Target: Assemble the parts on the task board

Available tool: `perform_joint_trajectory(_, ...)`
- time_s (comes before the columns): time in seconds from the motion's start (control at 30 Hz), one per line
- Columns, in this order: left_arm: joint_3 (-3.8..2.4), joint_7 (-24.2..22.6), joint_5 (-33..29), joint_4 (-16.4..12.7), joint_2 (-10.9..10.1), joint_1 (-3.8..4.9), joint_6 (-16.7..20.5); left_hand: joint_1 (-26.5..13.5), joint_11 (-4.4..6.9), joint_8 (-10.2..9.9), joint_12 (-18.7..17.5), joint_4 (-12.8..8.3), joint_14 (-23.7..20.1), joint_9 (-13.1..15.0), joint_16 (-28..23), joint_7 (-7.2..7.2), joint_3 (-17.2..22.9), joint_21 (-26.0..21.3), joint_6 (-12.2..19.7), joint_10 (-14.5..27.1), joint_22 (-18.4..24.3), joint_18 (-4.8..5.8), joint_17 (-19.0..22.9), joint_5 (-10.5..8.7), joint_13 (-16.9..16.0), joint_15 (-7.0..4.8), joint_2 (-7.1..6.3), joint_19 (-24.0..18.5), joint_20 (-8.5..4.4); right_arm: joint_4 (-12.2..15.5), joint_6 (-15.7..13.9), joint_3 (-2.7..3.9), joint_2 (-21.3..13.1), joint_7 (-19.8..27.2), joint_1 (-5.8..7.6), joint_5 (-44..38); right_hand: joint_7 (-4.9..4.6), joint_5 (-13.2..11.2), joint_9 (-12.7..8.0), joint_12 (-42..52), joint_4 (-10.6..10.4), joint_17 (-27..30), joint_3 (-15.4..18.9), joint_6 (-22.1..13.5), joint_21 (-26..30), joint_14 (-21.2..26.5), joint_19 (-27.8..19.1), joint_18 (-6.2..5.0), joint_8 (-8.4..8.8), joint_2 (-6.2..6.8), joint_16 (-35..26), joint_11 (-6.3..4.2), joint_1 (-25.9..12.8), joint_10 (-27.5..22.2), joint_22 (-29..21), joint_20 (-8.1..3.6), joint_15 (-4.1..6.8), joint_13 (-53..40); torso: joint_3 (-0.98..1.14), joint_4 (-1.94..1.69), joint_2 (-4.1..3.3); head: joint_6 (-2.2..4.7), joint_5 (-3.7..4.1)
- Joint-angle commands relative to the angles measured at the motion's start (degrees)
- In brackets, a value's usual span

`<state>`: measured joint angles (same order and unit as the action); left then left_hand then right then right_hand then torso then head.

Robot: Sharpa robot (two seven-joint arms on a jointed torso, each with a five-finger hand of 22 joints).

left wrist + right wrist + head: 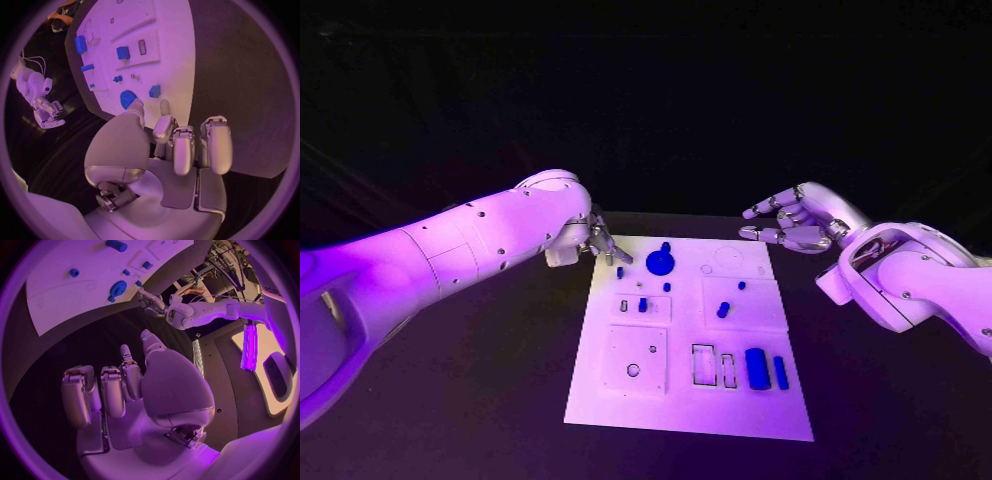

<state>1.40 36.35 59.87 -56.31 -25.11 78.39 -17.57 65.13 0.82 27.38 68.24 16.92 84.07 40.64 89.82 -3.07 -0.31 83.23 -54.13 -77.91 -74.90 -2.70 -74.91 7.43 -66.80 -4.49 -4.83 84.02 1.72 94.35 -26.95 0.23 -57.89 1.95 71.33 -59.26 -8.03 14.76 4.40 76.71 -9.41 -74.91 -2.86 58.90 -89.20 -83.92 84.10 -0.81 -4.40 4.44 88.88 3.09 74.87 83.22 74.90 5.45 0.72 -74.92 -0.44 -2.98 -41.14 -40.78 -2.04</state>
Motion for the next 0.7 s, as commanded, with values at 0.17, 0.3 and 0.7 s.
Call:
perform_joint_trajectory(0.17, 0.03, -1.8, -1.5, 0.2, 0.4, -0.14, -1.3, -0.2, 0.22, 0.2, 0.6, -0.1, 5.9, -0.2, 0.2, 0.06, 0.4, 0.5, -0.7, -0.5, -5.6, 0.36, -15.1, 0.11, -0.2, 0.15, 0.81, 1.6, 0.29, -0.1, 0.3, 0.0, 0.1, 0.4, -0.01, -0.2, 0.11, 0.1, 0.0, -0.3, 0.0, -12.9, 0.3, 0.3, 0.2, -5.5, 4.9, 0.37, 0.33, -0.42, -0.2, -0.02, 0.1, -0.3, 13.4, -0.32, 0.32, -6.5, 0.02, -0.09, 0.05, -0.08, -0.03)
perform_joint_trajectory(0.3, 0.07, -1.4, -1.6, 0.1, 0.5, -0.16, -1.7, -0.1, 0.28, 0.2, 0.6, -0.2, 5.9, -0.4, 0.2, 0.13, 0.6, 0.5, -0.9, -0.5, -5.7, 0.38, -15.1, 0.13, -0.2, 0.09, 1.13, 1.6, 0.25, -0.2, 0.3, -0.01, 0.2, 0.4, -0.02, -0.1, 0.11, 0.1, 0.0, -0.3, 0.0, -12.9, 0.3, 0.3, 0.2, -5.5, 4.9, 0.37, 0.33, -0.42, -0.2, -0.02, 0.1, -0.3, 13.4, -0.32, 0.32, -6.5, 0.0, -0.1, 0.03, -0.06, -0.16)
perform_joint_trajectory(0.7, 0.29, -0.7, -1.7, 0.2, 0.9, -0.19, -3.5, 2.1, 0.47, 0.3, 0.7, -0.5, 5.9, -1.0, 0.2, 0.33, 1.5, 0.5, -1.3, -0.6, -5.7, 0.38, -15.1, 0.12, -0.1, -0.07, 1.94, 1.6, 0.07, -0.2, 0.4, -0.02, 0.3, 0.4, -0.02, -0.1, 0.11, 0.3, 0.0, -0.2, 0.0, -13.0, 0.3, 0.3, 0.2, -5.5, 4.9, 0.36, 0.33, -0.48, -0.2, -0.03, 0.2, -0.2, 13.4, -0.33, 0.32, -6.6, 0.02, -0.06, 0.03, -0.16, -0.45)
